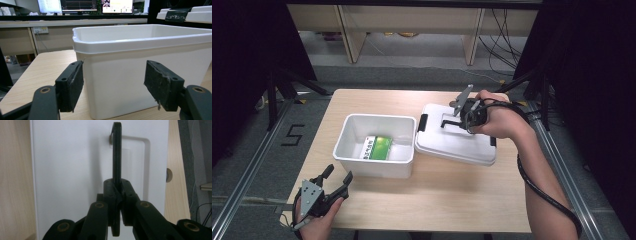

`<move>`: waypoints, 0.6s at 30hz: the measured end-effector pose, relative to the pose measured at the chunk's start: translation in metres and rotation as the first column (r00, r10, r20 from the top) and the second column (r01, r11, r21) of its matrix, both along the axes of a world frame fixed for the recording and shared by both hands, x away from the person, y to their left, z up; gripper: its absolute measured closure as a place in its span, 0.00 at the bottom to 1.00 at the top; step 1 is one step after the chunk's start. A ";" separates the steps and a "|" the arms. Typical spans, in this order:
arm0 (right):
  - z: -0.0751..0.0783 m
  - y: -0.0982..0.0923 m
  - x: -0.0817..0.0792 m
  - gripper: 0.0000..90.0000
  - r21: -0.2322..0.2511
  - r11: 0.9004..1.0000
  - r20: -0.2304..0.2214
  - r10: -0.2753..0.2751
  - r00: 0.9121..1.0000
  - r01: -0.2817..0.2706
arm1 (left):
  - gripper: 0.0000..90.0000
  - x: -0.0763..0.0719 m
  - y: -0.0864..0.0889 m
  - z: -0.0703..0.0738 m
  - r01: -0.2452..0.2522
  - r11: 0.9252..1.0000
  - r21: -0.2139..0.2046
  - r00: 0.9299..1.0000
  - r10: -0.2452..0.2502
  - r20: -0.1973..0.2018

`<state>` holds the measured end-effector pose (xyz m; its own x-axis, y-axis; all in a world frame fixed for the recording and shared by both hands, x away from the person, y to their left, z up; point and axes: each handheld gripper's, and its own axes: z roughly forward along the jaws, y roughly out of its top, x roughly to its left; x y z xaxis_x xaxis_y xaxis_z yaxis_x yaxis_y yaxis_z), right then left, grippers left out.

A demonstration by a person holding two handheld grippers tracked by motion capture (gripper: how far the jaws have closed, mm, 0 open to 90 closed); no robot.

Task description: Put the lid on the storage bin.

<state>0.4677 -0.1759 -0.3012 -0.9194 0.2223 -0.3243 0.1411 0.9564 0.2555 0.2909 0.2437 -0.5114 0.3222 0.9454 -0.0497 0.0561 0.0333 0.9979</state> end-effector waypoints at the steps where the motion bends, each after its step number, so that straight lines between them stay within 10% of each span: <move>1: 0.001 0.002 0.000 0.94 0.004 1.000 0.004 0.005 1.000 -0.005 | 0.34 0.000 0.001 0.000 -0.001 1.000 0.009 1.000 0.001 -0.004; 18: 0.011 0.037 0.003 0.94 0.008 0.999 0.004 0.036 0.999 -0.036 | 0.34 -0.002 0.003 0.002 -0.002 1.000 0.020 1.000 0.002 -0.011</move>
